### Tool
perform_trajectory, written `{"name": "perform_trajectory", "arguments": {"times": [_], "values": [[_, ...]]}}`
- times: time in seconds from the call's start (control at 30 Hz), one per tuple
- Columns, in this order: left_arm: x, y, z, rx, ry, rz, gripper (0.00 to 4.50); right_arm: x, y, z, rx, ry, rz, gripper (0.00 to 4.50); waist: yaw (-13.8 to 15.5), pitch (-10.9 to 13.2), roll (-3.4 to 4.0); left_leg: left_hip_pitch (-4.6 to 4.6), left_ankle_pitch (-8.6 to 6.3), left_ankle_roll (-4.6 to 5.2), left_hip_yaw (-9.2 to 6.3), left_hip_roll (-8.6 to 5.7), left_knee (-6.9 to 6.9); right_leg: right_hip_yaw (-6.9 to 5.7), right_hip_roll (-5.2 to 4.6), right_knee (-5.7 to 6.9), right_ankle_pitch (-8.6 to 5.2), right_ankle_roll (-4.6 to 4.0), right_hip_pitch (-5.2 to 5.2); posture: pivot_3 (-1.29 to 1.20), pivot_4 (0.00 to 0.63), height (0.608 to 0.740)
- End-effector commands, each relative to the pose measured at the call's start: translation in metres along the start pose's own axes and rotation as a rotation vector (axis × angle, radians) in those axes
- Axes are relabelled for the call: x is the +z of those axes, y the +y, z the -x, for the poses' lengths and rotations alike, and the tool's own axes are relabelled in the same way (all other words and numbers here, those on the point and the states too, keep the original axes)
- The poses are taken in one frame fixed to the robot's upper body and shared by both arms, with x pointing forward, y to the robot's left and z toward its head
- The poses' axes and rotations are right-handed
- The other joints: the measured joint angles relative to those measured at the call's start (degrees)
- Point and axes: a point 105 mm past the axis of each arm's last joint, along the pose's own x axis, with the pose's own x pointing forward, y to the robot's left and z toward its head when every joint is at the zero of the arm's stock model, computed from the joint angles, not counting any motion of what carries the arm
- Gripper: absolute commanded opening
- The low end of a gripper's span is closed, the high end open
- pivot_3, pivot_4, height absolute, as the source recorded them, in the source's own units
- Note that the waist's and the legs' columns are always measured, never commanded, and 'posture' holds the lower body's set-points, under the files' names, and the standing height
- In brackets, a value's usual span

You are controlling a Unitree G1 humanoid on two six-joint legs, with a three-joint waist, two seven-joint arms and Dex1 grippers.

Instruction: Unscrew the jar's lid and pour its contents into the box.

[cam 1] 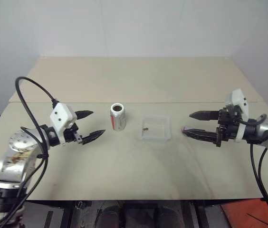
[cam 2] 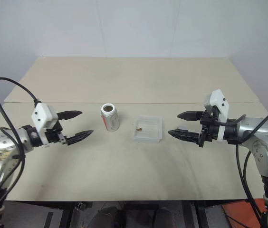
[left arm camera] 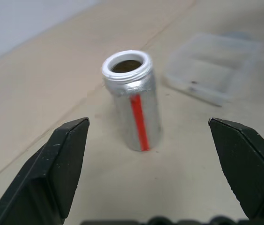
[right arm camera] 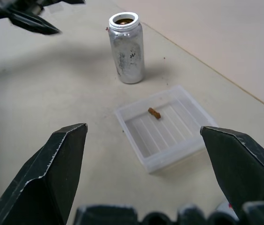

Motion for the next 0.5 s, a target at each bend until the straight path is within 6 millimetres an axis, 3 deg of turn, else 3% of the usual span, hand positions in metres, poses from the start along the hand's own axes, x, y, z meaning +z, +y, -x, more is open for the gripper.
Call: {"name": "perform_trajectory", "arguments": {"times": [0.03, 0.23, 0.5], "values": [[0.034, -0.003, 0.015, -0.127, -0.075, -0.072, 4.44, 0.015, 0.000, 0.011, -0.015, -0.027, 0.077, 4.50, 0.01, 0.00, 0.00, 0.01, 0.00, 0.00, 0.01, 0.00, 0.00, 0.00, 0.00, -0.01, 0.00, 0.00, 0.01, 0.00, 0.150, 0.740], [0.044, 0.006, 0.024, -0.179, -0.070, -0.122, 4.44, 0.013, 0.001, 0.019, -0.010, -0.011, 0.090, 4.50, -0.02, 0.00, 0.00, 0.04, 0.00, 0.00, 0.04, -0.02, -0.02, 0.01, 0.03, -0.01, 0.00, 0.00, 0.02, 0.00, 0.150, 0.740], [0.044, 0.004, 0.011, -0.179, -0.102, -0.127, 4.44, 0.014, -0.002, 0.025, -0.028, -0.013, 0.112, 4.50, 0.00, 0.00, 0.00, 0.03, 0.00, 0.00, 0.08, -0.03, -0.02, 0.06, 0.03, -0.02, 0.00, 0.01, 0.01, 0.00, 0.150, 0.740]]}}
